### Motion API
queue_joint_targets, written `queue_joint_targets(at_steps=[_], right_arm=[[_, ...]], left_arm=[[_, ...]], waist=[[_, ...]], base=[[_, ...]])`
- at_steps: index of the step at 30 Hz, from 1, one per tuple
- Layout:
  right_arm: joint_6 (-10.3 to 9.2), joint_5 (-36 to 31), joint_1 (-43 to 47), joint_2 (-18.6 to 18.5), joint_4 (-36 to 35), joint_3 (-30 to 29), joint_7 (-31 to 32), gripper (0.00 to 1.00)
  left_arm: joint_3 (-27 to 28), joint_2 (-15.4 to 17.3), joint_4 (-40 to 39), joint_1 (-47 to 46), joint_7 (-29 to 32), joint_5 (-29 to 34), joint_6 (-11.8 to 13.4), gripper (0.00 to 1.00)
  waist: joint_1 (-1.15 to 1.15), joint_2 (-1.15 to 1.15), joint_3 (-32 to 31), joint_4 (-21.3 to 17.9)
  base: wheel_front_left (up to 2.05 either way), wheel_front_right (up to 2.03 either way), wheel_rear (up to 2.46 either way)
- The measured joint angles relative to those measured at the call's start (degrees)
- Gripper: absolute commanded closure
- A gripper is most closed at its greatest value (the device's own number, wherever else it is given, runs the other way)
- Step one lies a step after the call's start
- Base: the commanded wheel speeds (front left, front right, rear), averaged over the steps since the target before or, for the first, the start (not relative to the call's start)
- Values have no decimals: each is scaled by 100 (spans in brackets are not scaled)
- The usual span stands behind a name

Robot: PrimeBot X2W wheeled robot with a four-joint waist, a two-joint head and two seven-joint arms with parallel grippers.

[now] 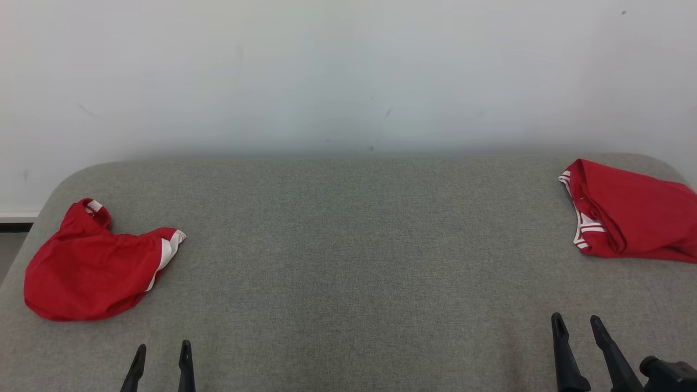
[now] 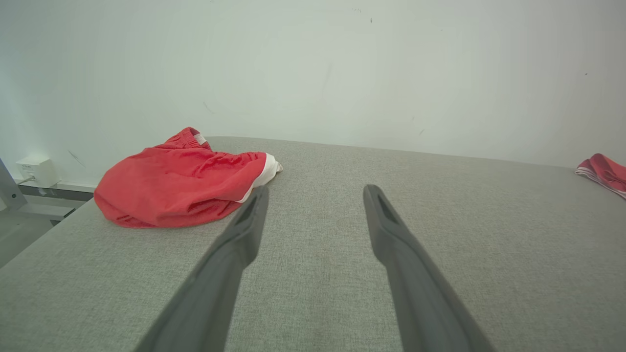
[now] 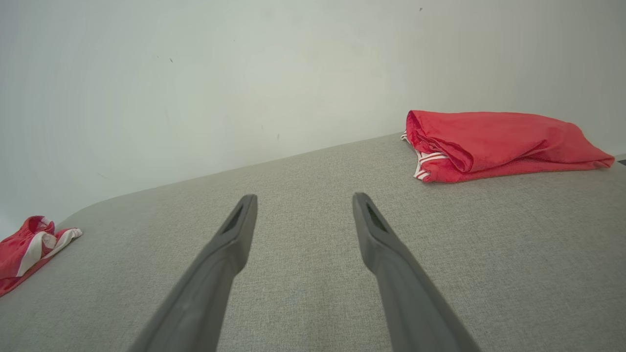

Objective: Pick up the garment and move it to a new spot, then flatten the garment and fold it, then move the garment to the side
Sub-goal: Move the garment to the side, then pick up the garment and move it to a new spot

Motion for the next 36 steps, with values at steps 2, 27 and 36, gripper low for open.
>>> queue_joint_targets(at_steps=[2,27,36], right_arm=[[0,0,0,3,-1,1,18,0],[0,59,149,101,98,127,-30,0],[0,75,143,148,169,201,-71,0]], left_arm=[[7,0,0,-1,0,0,0,0],[37,59,64,-89,0,40,-19,0],[120,146,53,-45,0,18,57,0]], waist=[[0,0,3,-3],[1,0,21,764],[0,0,52,1523]], base=[[0,0,0],[0,0,0],[0,0,0]])
